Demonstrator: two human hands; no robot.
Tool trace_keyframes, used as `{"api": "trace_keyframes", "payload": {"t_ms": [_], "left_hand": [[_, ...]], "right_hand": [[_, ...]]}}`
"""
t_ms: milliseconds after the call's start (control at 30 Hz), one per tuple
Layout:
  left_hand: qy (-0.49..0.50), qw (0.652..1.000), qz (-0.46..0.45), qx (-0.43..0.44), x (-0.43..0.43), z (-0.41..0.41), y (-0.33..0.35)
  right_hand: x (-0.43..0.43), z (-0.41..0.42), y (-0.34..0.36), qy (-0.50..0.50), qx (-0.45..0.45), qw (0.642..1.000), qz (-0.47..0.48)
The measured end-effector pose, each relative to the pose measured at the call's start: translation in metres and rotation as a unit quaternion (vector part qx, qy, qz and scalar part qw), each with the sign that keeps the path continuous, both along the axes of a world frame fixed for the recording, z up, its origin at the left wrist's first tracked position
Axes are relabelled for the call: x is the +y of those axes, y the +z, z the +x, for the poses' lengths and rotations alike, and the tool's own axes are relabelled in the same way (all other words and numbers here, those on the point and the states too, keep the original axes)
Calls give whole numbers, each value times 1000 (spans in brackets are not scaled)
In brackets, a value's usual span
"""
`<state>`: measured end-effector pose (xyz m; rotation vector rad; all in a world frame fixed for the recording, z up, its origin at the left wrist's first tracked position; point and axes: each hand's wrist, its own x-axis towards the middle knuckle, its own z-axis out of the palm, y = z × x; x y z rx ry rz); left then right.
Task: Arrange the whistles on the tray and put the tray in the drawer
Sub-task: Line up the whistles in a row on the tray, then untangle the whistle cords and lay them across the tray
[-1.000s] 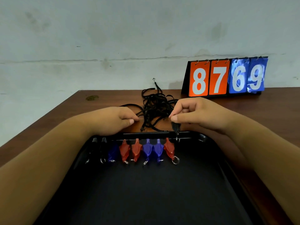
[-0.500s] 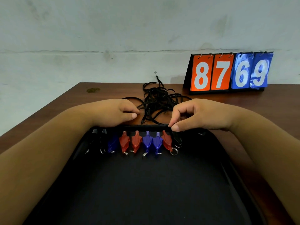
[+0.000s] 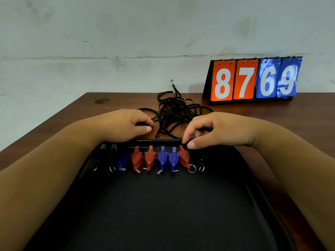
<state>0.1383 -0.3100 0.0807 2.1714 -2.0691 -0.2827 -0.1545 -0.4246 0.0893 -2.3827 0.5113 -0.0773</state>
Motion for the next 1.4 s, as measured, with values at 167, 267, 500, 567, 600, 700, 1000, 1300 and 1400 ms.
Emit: {"api": "trace_keyframes", "payload": {"t_ms": [167,267,500,567,600,700,1000,1300,1400], "left_hand": [[-4,1000,0,-5,-1,1,-1],[-5,1000,-2,-4,-1,1,-2],[-8,1000,-7,-6,-1,3,-3],[-7,1000,-10,-3,-1,3,-3],[-7,1000,-12,-3,-1,3,-3],[-9,1000,-18,-3,-2,3,-3],[-11,1000,-24,9,-2,3,-2],[5,996,-82,46,-2,0,-3],[20,991,-120,65,-2,-1,-3]], "right_hand": [[11,13,-6,26,3,999,-27],[11,14,-7,24,5,998,-49],[7,11,-8,19,4,999,-45],[6,11,-9,15,0,999,-36],[5,11,-10,12,-2,999,-32],[2,11,-12,-6,-17,999,-27],[-14,10,-23,-134,-126,981,-54],[-37,12,-36,-252,-149,952,-90],[-42,13,-38,-255,-125,952,-112]]}}
